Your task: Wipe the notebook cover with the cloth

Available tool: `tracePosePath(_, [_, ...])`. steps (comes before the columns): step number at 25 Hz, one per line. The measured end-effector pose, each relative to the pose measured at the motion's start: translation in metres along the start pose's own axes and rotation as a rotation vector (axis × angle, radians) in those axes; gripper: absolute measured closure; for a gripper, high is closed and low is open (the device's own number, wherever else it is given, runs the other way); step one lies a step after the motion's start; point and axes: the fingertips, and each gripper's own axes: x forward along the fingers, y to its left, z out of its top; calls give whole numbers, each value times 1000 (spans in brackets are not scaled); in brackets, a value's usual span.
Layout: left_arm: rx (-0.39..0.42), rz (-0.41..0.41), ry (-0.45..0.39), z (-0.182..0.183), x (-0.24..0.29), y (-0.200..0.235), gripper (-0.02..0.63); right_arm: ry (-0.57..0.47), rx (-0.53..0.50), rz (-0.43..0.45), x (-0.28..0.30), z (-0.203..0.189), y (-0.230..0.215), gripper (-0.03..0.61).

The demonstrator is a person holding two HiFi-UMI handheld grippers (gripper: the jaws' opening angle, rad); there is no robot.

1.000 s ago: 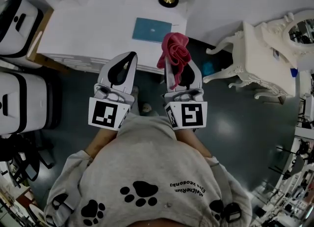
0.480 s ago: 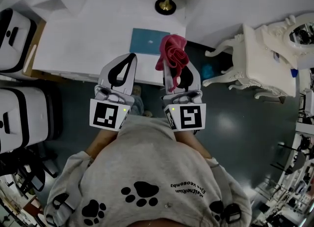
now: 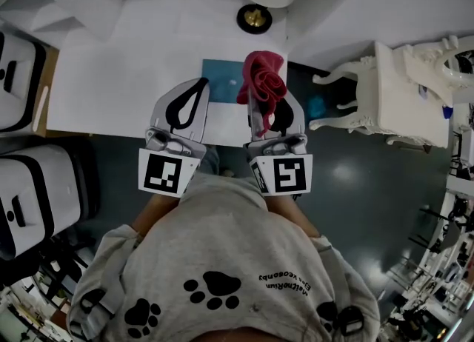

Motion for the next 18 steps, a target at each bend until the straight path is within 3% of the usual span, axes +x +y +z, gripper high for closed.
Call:
tracePosePath(11, [-36,-82,18,-19,41,30,618,40,-26,-88,43,-9,-20,491])
tracePosePath(18, [-48,-93,36,-26,46,33,618,57,-29,-93,50,-15,-21,491])
